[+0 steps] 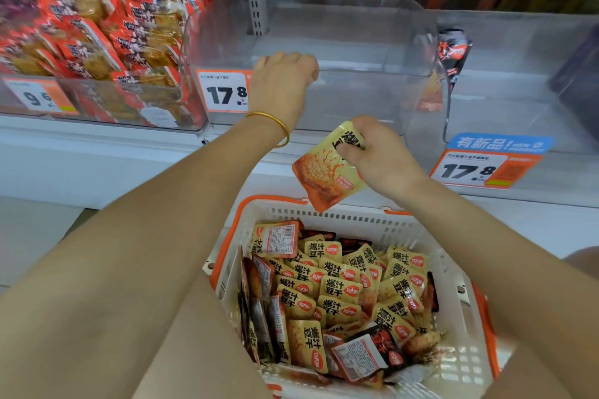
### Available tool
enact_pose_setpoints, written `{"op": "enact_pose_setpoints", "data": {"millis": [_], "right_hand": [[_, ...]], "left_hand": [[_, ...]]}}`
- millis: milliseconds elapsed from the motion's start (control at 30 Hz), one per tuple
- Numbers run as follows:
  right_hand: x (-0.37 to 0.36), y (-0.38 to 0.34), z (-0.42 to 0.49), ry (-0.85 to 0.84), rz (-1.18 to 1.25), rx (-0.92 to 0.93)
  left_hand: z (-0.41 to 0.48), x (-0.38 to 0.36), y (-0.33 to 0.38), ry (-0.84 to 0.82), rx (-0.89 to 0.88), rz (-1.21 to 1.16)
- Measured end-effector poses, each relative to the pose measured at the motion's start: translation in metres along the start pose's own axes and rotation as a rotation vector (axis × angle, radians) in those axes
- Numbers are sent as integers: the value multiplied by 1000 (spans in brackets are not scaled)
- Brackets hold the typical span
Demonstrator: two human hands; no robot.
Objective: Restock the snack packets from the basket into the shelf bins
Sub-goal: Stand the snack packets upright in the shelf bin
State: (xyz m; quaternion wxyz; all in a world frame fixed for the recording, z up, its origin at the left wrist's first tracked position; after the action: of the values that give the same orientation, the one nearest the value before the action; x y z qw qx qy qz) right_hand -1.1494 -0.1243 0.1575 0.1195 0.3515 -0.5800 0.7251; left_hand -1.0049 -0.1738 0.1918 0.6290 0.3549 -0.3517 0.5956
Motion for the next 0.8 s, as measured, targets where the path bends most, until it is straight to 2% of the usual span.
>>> {"op": "enact_pose_setpoints", "data": {"millis": [333,567,667,800], "right_hand": [[35,-32,-22,108,45,101],[71,-55,-32,270,198,162],[76,-59,-22,288,224,171],[73,-58,0,252,320,136]], "left_hand": [[-33,17,-3,-70,-34,-45],[-66,28,-4,-145,-174,-109],[-77,36,-1,-187,-216,-139],[-73,40,-4,-307,-152,-151]]}}
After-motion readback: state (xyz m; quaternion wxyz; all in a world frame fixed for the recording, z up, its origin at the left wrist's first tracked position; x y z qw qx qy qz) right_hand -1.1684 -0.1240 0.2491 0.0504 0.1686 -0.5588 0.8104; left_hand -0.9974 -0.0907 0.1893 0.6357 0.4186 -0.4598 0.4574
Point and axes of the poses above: each hand's wrist, its own z-axis towards the middle knuckle, its own x-axis out of the back of the hand, y = z × x, the point moved 5 cm from there along z, towards the middle knuckle, and after that the axes turned 3 degrees about z, right-handed, at the moved point
